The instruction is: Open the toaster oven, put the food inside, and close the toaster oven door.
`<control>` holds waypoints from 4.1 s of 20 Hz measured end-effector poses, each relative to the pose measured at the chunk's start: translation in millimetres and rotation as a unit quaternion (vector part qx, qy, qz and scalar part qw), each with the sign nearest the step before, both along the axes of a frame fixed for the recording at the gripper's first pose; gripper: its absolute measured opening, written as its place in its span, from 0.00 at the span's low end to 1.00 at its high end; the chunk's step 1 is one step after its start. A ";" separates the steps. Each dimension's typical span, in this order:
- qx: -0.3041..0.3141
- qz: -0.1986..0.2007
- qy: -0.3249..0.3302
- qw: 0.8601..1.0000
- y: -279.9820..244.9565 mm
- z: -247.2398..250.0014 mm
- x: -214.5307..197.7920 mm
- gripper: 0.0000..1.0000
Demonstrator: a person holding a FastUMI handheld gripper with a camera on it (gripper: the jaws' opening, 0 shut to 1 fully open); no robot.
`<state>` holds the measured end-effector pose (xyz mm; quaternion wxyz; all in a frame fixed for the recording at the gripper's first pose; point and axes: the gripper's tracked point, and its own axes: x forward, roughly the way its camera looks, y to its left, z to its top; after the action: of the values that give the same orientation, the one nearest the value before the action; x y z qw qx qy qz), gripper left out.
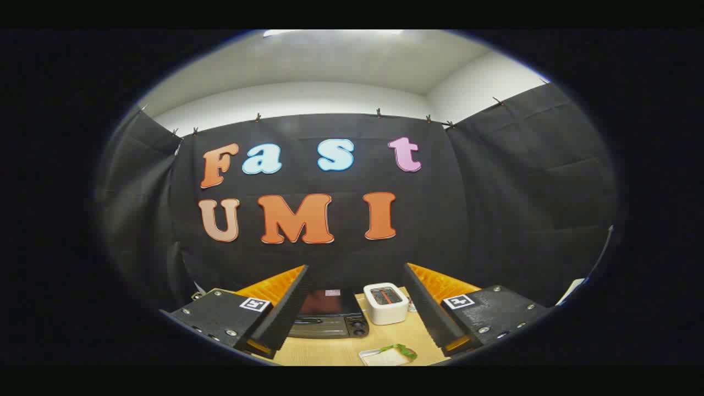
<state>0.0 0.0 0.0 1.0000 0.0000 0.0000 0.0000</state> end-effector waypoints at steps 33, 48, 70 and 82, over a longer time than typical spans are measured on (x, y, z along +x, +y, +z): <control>-0.023 0.088 0.083 0.992 107.5 -89.3 63.6 0.99; -0.075 0.119 0.223 0.965 168.1 -251.8 125.6 0.99; -0.048 0.086 0.281 0.955 159.9 -299.5 62.3 0.99; -0.049 0.081 0.306 0.947 143.2 -336.8 -9.5 0.99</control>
<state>-9.5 143.2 -336.8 0.9473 -0.0485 0.3059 0.0814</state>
